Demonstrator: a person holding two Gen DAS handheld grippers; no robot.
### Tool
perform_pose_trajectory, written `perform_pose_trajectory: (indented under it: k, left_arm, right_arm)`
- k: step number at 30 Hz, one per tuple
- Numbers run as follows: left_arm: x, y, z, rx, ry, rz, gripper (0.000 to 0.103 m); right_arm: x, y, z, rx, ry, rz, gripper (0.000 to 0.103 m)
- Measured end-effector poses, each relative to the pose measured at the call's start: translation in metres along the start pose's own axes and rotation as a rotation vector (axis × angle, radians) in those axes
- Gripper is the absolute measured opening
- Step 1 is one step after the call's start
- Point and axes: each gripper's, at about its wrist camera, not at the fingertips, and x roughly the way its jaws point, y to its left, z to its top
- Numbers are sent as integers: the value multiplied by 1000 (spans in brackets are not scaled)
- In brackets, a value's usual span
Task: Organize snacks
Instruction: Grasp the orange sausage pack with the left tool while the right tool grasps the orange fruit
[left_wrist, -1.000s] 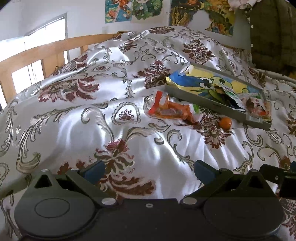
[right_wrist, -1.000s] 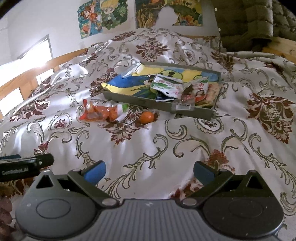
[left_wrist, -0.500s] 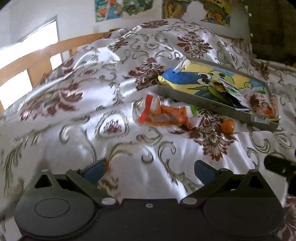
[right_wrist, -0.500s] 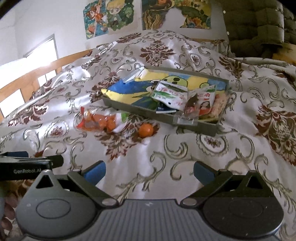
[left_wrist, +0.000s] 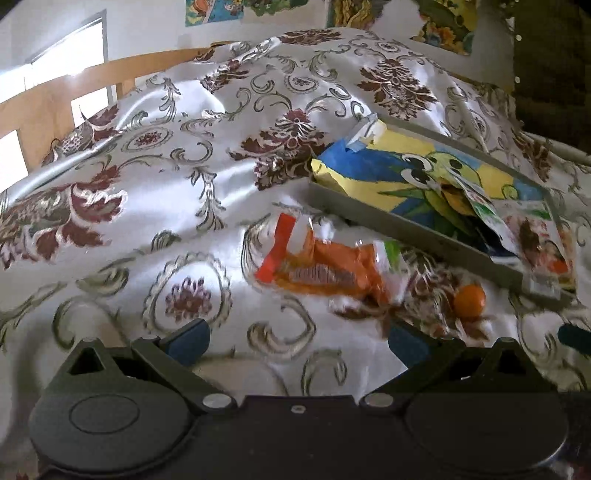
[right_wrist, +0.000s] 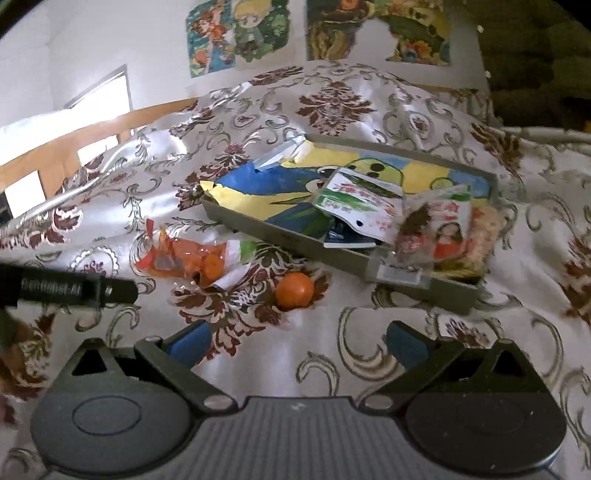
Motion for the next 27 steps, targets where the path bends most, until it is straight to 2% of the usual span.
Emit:
perform_pose_trajectory:
  k: [2, 5, 14, 19, 23, 27]
  left_arm:
    - [5, -2, 8, 9, -14, 14, 102]
    - [9, -5, 22, 99, -39, -8, 102]
    - [21, -28, 43, 534, -104, -99, 102]
    - [46, -36, 47, 716, -75, -166, 102]
    - [61, -47, 42, 910, -41, -225, 102]
    - [76, -53, 35, 1004, 49, -231, 101]
  right_arm:
    - [6, 1, 1, -13, -13, 0, 103]
    - [15, -1, 3, -12, -23, 16, 103]
    - [42, -11, 10, 38, -29, 56, 103]
    - [54, -11, 8, 3, -1, 73, 99]
    - [60, -12, 7, 14, 6, 78, 95]
    - [64, -15, 9, 32, 9, 81, 87]
